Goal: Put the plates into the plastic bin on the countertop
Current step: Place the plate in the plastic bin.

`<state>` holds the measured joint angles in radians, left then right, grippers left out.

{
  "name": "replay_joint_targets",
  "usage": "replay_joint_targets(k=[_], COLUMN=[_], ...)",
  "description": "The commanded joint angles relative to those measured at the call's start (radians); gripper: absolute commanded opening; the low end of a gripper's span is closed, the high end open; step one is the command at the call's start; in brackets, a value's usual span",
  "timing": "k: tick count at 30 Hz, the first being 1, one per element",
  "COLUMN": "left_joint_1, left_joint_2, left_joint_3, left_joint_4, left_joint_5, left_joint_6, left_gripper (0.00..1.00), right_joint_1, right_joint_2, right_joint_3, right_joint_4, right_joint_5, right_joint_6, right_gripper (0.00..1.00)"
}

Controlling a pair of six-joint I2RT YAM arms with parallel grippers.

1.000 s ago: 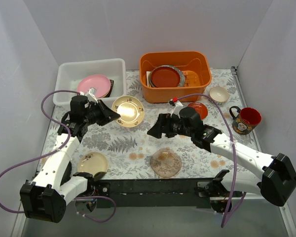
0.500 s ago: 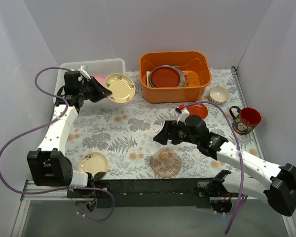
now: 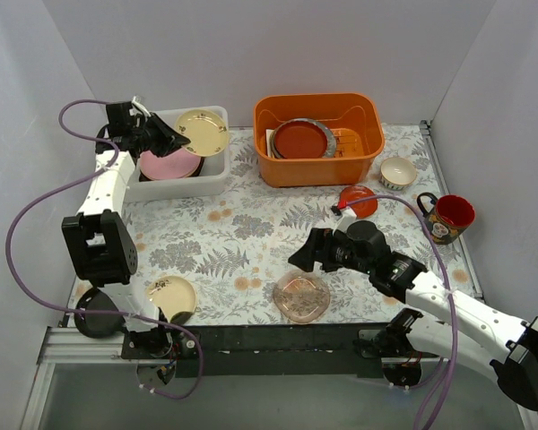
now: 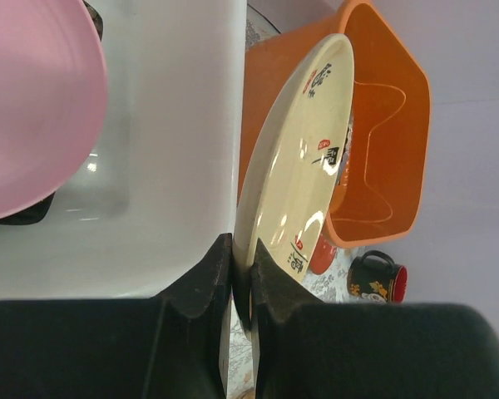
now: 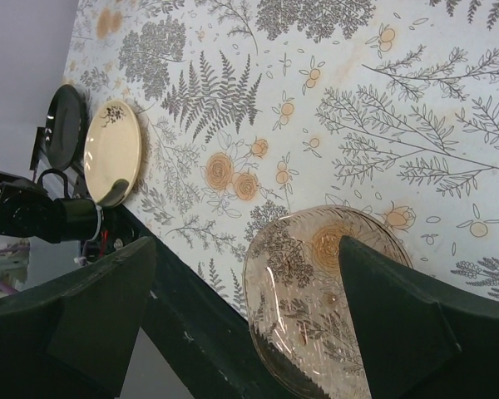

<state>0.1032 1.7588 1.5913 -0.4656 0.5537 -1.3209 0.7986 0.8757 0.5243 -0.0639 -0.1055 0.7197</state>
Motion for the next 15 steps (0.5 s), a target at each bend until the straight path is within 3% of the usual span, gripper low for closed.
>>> replay_joint_targets(k=[1, 15], left_joint_1=[0.024, 0.064], left_joint_2=[0.04, 0.215], left_joint_3=[0.084, 0.208], left_joint_4=[0.016, -0.031], left_joint_5=[0.022, -0.078], left_joint_6=[-0.037, -0.08], left_gripper=[0.0, 0.0], right_joint_1=[-0.004, -0.004], right_joint_2=[-0.03, -0.011], right_joint_3=[-0.018, -0.029], right_joint_4=[-0.001, 0.021], right_joint_5=[0.03, 0.012], right_joint_6=[0.007, 0.009], right_gripper=[0.98, 0.98])
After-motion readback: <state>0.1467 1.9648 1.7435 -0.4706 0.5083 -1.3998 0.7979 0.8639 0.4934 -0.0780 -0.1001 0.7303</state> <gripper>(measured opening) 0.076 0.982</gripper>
